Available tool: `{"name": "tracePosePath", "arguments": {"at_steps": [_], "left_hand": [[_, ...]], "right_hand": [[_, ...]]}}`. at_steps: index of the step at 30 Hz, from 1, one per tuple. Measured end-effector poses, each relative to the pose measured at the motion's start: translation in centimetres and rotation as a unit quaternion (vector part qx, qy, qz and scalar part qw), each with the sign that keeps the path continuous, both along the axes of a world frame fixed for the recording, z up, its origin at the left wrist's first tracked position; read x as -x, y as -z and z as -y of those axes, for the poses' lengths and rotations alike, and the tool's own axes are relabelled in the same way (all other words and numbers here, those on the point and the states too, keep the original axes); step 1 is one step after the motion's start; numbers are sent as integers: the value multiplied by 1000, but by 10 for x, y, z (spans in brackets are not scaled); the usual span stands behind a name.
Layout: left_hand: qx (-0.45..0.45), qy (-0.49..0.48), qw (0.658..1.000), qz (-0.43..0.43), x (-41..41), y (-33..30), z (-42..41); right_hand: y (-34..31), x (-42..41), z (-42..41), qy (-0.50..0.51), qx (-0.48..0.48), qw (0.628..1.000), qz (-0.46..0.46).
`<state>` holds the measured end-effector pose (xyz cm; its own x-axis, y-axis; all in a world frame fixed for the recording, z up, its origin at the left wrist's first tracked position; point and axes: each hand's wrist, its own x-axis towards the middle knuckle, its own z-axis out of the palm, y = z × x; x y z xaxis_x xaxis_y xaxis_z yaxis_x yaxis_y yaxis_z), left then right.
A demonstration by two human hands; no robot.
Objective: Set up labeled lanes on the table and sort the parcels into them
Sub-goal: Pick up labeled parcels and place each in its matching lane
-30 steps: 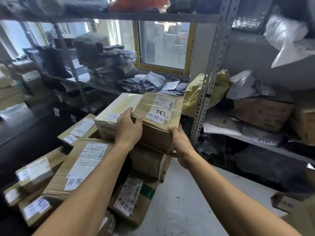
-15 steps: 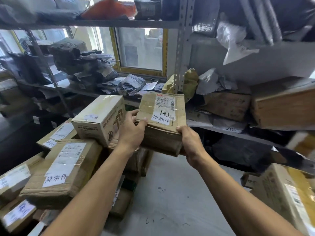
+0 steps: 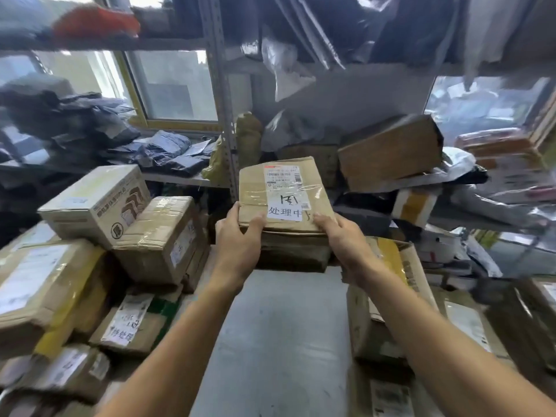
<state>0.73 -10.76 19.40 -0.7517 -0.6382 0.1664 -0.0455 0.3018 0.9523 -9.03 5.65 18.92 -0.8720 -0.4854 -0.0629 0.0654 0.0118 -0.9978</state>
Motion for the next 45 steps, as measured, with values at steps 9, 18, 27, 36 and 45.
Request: {"name": "tracePosePath", "arguments": {"at_steps": [9,18,27,36,45], "left_hand": [[-18,78,996,-36,31,-21,-169],[-44,142,989,-27,39,0,-316],[-90,171,978,78,-18,69,-395],[-133,189,954,192,-76,121,-417],[-108,187,941,261,-99,161,-415]], "right_hand": [[-23,4,-183,111,-9,993,-40],[-9,-11,-342,179,-49,982,-31],[63,-58,-434,158,-94,980,82],[109,-102,-471,96,-204,964,139],[144,-118,-478,9,-288,944,164]]}}
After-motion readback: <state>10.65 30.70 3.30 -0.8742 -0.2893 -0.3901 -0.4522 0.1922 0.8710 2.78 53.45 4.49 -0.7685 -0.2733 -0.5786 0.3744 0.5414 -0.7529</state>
